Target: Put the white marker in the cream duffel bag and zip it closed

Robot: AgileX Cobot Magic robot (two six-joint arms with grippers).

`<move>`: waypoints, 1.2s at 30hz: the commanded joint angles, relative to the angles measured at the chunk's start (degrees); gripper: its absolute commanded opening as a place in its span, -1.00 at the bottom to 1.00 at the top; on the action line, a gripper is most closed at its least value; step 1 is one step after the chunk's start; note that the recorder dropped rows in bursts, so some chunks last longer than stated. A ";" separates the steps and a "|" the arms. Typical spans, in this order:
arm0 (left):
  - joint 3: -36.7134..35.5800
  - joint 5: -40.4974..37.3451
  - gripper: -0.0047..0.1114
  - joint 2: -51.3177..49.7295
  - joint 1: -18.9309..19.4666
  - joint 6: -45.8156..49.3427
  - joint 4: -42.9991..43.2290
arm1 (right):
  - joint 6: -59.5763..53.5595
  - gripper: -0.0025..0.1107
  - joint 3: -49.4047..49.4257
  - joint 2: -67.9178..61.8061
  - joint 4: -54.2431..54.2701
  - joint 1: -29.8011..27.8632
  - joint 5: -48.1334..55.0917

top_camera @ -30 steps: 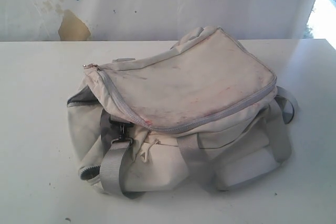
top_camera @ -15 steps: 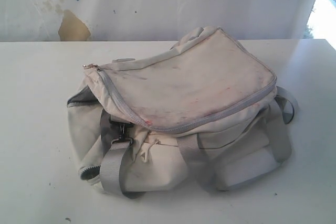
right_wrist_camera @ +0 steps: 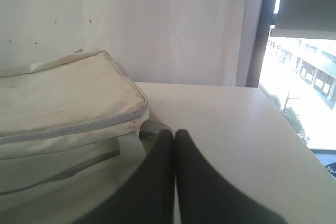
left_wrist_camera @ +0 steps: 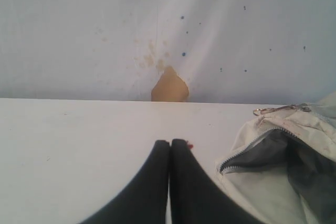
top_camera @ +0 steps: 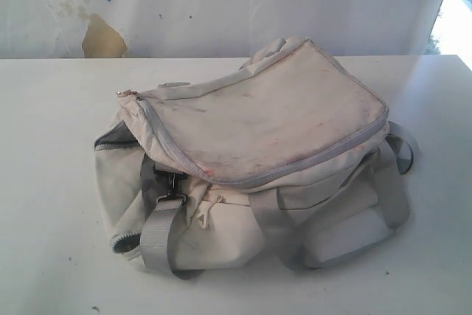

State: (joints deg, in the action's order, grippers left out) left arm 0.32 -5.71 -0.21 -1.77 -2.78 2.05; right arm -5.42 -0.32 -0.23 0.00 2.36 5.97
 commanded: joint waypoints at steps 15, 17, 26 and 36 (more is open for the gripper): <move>-0.32 -0.45 -0.92 0.21 -0.02 -0.25 -0.50 | -0.15 -0.96 0.32 0.23 0.00 -0.39 2.06; -0.32 -0.45 -0.92 0.21 -0.02 -0.25 -0.50 | -0.15 -0.96 0.32 0.23 0.00 -0.39 3.08; -0.32 -0.33 -0.92 0.21 -0.02 -0.25 -0.50 | -0.01 -0.96 0.32 0.23 0.00 -0.39 3.78; -0.32 -0.32 -0.92 0.21 -0.02 -0.14 -0.50 | -0.01 -0.96 0.32 0.23 0.00 -0.39 3.78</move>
State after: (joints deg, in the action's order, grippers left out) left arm 0.32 -6.06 -0.21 -1.77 -2.78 2.05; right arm -5.42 -0.32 -0.23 0.00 2.36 9.54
